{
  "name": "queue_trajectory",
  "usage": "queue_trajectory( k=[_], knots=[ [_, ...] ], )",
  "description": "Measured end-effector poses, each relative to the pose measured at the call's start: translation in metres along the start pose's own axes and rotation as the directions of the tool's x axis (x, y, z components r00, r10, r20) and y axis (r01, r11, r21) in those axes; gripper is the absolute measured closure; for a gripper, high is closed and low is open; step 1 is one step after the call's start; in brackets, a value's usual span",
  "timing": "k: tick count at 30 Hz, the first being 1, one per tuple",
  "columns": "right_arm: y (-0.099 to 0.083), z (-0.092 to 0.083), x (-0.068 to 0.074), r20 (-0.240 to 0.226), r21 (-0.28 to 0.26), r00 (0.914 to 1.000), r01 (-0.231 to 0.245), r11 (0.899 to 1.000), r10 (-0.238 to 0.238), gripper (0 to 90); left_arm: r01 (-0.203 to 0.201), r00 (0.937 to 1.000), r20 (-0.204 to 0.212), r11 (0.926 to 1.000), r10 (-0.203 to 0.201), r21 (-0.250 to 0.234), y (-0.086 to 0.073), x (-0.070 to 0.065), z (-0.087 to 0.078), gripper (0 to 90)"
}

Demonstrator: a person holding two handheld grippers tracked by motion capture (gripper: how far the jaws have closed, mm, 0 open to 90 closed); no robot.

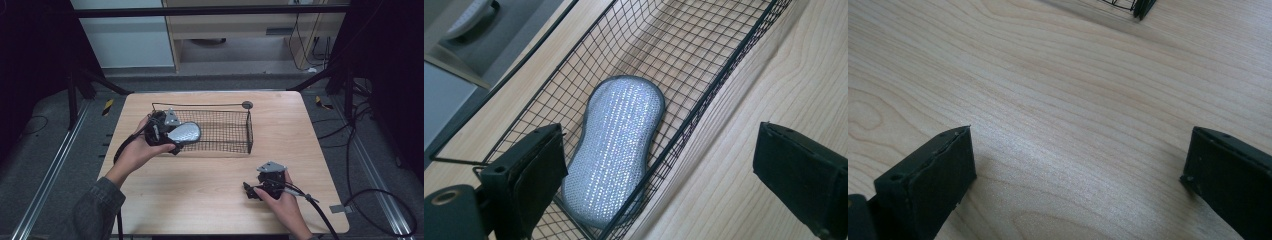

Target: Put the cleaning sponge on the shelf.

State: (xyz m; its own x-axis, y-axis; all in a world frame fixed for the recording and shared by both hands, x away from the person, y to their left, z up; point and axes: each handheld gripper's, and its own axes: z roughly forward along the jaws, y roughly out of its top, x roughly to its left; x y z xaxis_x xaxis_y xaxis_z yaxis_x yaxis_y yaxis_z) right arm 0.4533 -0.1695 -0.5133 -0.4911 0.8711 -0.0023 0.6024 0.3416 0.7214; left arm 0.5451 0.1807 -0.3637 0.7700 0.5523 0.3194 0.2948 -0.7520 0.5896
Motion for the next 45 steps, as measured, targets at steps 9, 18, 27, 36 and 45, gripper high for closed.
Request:
queue_trajectory(
  k=[9, 18, 27, 36, 45],
  knots=[
    [0.000, 0.000, 0.000, 0.000, 0.000, 1.0000, 0.001, 1.000, -0.001, 0.4, 0.061, 0.9980, -0.012, 0.9973, -0.062, -0.041, -0.022, -0.005, -0.011, 6.3],
    [0.000, 0.000, 0.000, -0.001, 0.000, 1.0000, 0.003, 1.000, -0.003, 0.4, 0.087, 0.9962, 0.000, 0.9955, -0.087, -0.037, -0.043, -0.021, -0.013, 6.0],
    [0.000, 0.000, 0.000, -0.002, 0.000, 1.0000, 0.004, 1.000, -0.004, 0.4, 0.128, 0.9917, 0.019, 0.9910, -0.127, -0.040, -0.065, -0.036, -0.007, 6.1],
    [0.000, 0.000, 0.000, -0.004, -0.001, 1.0000, 0.003, 1.000, -0.003, 0.4, 0.234, 0.9708, 0.063, 0.9719, -0.232, -0.028, -0.104, -0.043, 0.003, 6.2],
    [0.000, 0.000, 0.000, -0.004, 0.000, 1.0000, 0.005, 1.000, -0.005, 0.4, 0.299, 0.9534, 0.030, 0.9537, -0.300, 0.030, -0.138, -0.042, 0.015, 5.6]
  ],
)
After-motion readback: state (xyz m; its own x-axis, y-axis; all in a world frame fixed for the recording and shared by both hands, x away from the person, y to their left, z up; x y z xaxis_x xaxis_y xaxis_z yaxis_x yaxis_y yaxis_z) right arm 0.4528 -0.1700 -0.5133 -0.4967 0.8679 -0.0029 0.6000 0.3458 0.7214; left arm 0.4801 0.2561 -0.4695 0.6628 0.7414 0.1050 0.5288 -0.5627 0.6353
